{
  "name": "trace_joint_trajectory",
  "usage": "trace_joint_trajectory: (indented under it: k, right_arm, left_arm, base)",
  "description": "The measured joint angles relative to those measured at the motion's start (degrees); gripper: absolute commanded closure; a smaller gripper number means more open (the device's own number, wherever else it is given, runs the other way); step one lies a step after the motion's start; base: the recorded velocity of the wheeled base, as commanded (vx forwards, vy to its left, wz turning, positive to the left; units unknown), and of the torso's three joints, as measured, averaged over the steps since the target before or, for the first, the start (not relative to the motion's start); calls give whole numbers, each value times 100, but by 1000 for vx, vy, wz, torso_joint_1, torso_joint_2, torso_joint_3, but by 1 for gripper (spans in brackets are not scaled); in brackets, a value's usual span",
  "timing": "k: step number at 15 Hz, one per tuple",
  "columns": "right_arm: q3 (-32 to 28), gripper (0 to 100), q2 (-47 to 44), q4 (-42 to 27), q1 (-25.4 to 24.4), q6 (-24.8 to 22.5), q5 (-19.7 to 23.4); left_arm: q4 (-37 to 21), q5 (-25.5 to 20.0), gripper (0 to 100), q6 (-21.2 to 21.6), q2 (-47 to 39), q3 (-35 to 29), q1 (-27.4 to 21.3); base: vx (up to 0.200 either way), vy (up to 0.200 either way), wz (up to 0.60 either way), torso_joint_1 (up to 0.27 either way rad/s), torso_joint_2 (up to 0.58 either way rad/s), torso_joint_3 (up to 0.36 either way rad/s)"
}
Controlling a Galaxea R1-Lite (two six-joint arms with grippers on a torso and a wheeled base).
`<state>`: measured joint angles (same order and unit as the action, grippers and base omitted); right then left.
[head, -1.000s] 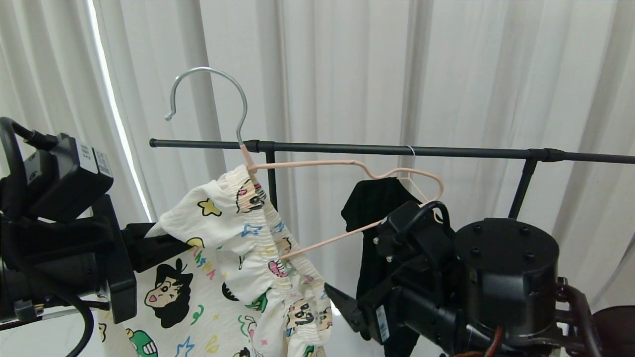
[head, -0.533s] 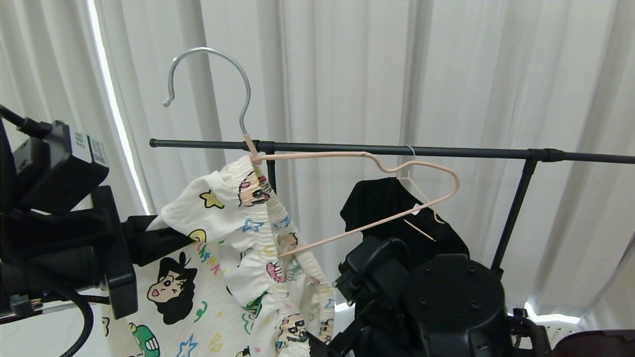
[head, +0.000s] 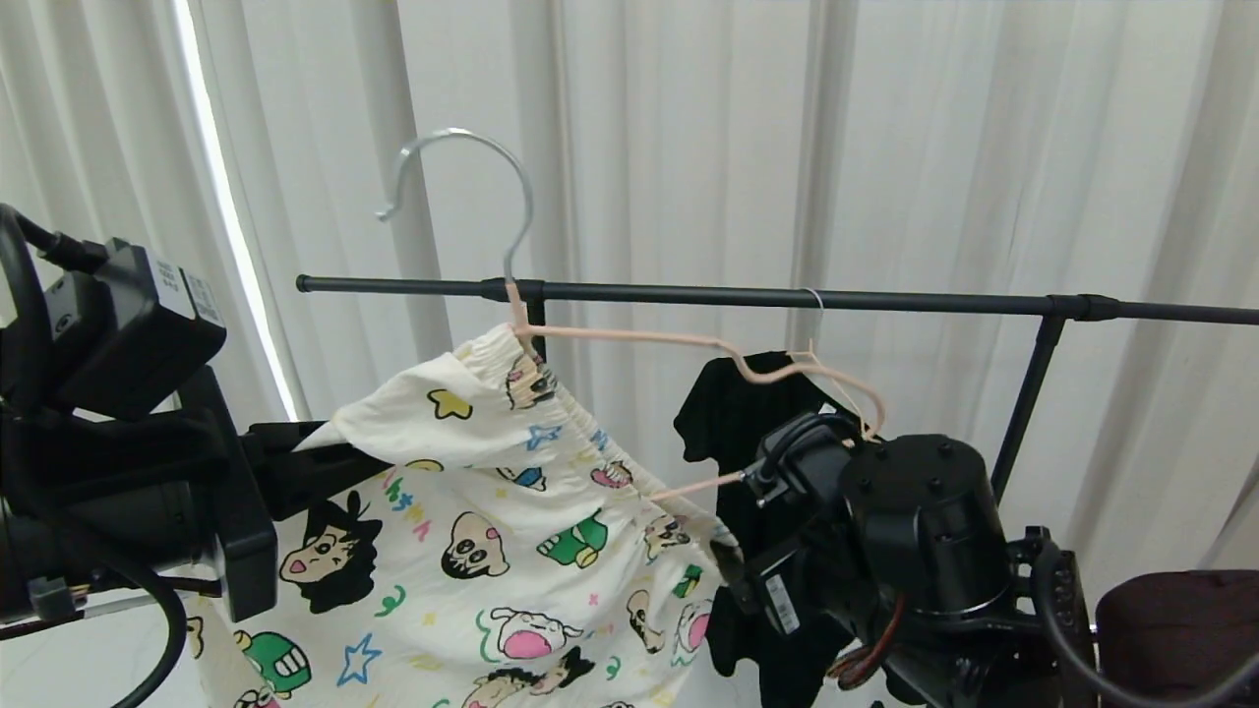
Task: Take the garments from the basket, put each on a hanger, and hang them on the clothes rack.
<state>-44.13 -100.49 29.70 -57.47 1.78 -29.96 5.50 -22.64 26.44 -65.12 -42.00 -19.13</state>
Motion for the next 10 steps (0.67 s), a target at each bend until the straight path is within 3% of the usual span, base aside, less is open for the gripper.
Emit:
trace_joint_trajectory:
  k: [4,10]
  right_arm:
    - [26,0,71,433,711,-432,-94]
    - [20,0,121,534,1125,-569,-93]
  left_arm:
    - [2,378,100,5,24,200,33]
    - [2,397,100,54,132,429,130]
  base:
    - [0,0,0,0,0,0]
    - [0,0,0,0,0,0]
